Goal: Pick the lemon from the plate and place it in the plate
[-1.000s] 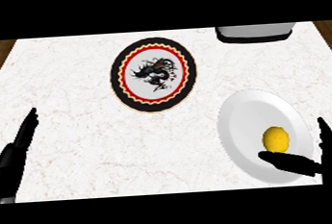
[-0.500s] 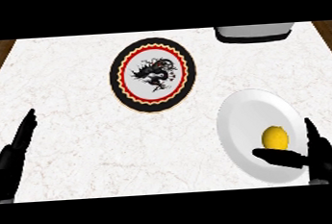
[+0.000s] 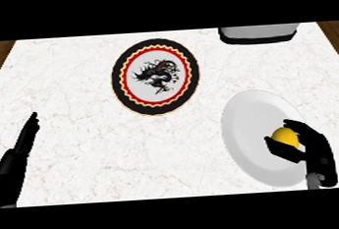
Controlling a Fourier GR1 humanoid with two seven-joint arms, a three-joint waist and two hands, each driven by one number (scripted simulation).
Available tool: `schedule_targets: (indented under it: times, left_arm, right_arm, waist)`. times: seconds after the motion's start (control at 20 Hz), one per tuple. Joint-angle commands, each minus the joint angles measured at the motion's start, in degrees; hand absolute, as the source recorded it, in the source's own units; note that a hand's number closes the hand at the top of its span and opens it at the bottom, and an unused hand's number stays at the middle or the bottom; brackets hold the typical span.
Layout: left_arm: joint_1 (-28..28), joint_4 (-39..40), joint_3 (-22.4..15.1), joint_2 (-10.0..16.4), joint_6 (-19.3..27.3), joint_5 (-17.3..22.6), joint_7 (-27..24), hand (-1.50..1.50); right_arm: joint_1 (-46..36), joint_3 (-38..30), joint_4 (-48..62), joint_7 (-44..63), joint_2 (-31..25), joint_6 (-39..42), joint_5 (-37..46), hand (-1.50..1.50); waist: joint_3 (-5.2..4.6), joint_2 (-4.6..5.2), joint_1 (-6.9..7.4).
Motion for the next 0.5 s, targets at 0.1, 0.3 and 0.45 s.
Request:
schedule_targets:
  times: [0.1, 0.3, 0.45]
  left_arm:
    - [0.46, 0.72, 2.72, -1.67, -2.39, -2.43, -1.34, 0.00]
    - [-2.62, 1.99, -0.21, -2.53, -1.49, -2.30, -1.71, 0.00]
    - [-3.90, 1.32, -0.94, -1.86, -2.77, -2.27, -1.34, 0.00]
  right_arm:
    - [1.89, -1.26, -1.71, -3.19, 2.71, 1.64, 2.94, 1.50]
    - [-10.31, 0.48, 8.12, -8.69, -9.40, 14.86, 2.34, 1.50]
    - [-13.16, 6.01, 11.38, -15.15, -17.16, 24.02, 6.67, 1.50]
  waist:
    - [0.16, 0.07, 0.02]
    - [0.20, 0.83, 2.70]
    - [0.22, 1.79, 5.85]
